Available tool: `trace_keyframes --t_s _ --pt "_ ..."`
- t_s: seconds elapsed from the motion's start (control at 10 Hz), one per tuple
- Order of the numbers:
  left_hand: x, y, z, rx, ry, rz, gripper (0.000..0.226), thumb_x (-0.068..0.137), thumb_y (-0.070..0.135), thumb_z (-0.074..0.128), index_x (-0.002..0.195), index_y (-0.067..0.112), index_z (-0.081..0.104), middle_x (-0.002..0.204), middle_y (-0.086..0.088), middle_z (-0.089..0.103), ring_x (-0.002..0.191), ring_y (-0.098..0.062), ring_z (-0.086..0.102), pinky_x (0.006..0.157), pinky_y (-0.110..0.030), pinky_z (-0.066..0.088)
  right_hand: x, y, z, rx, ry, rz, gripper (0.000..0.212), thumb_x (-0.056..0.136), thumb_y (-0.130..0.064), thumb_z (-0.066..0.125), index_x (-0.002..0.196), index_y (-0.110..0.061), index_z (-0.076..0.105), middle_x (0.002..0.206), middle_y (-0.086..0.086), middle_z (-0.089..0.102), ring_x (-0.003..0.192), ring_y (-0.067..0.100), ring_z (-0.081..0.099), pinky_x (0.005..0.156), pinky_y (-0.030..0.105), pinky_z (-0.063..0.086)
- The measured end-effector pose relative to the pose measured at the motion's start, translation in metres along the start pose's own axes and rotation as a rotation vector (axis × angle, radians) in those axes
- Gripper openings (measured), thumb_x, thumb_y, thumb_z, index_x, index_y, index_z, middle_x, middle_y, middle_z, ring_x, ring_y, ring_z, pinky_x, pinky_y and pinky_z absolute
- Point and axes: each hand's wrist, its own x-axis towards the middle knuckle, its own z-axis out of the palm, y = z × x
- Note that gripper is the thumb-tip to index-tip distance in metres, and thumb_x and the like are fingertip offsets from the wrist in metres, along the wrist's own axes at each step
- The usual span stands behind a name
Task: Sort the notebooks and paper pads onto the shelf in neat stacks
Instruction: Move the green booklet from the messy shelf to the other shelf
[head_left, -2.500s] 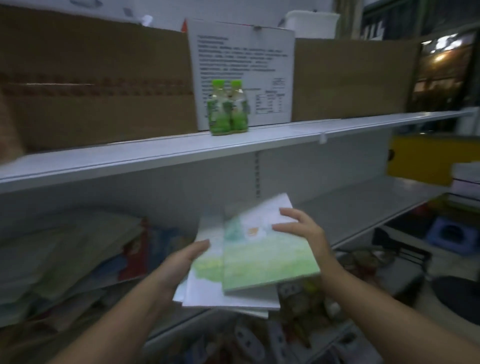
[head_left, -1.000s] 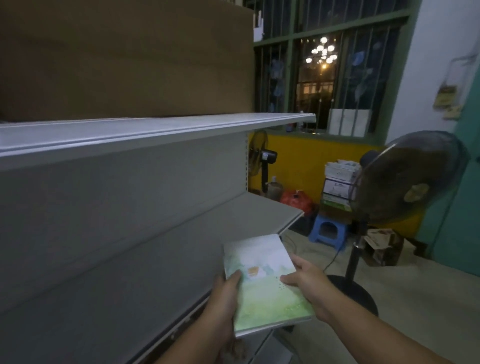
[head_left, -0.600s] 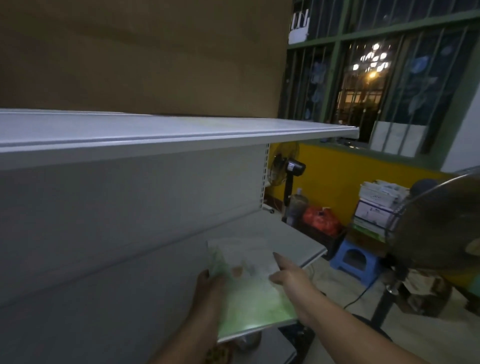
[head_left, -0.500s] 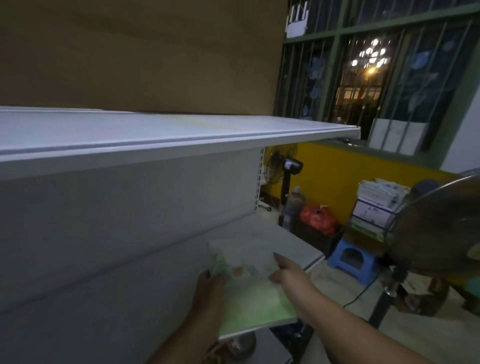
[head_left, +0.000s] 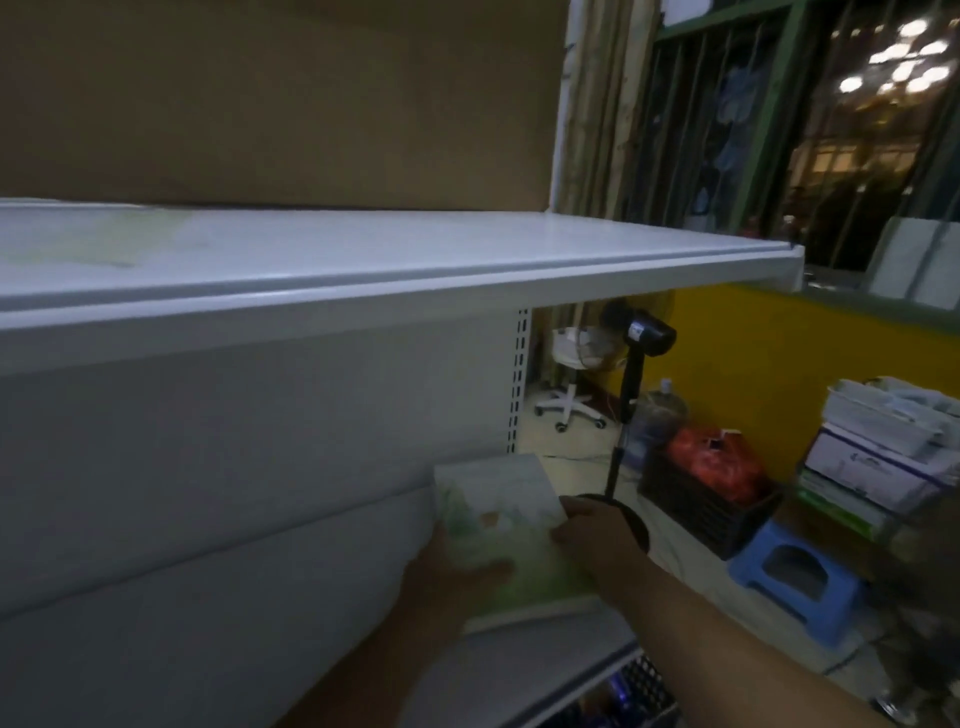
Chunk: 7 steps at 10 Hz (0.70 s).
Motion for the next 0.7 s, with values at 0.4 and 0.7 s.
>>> trace_keyframes --t_s 0.4,0.7 --pt "0.008 -0.027 0.021 0.997 0.323 0.282 0.082 0.058 0.077 0.056 0.129 0.041 0.039 0.110 0.011 0.061 0.105 -0.013 0.050 0.084 -0.021 0.039 0.072 -0.013 -0.013 -0.719 -0.210 -0.270 0.023 0.087 -0.007 0.050 0.102 -0.003 0.067 0.097 0.010 0.066 0.083 0.023 0.060 0.071 0.029 0.049" --pt "0.008 -0.029 0.020 1.111 0.266 0.173 0.095 0.065 0.080 0.053 0.144 0.031 0.030 0.121 0.000 0.048 0.112 -0.019 0.050 0.095 -0.023 0.039 0.074 0.008 -0.010 -0.761 -0.204 -0.357 0.031 0.095 -0.012 0.041 0.125 -0.010 0.049 0.110 0.014 0.062 0.098 0.031 0.060 0.082 0.036 0.048"
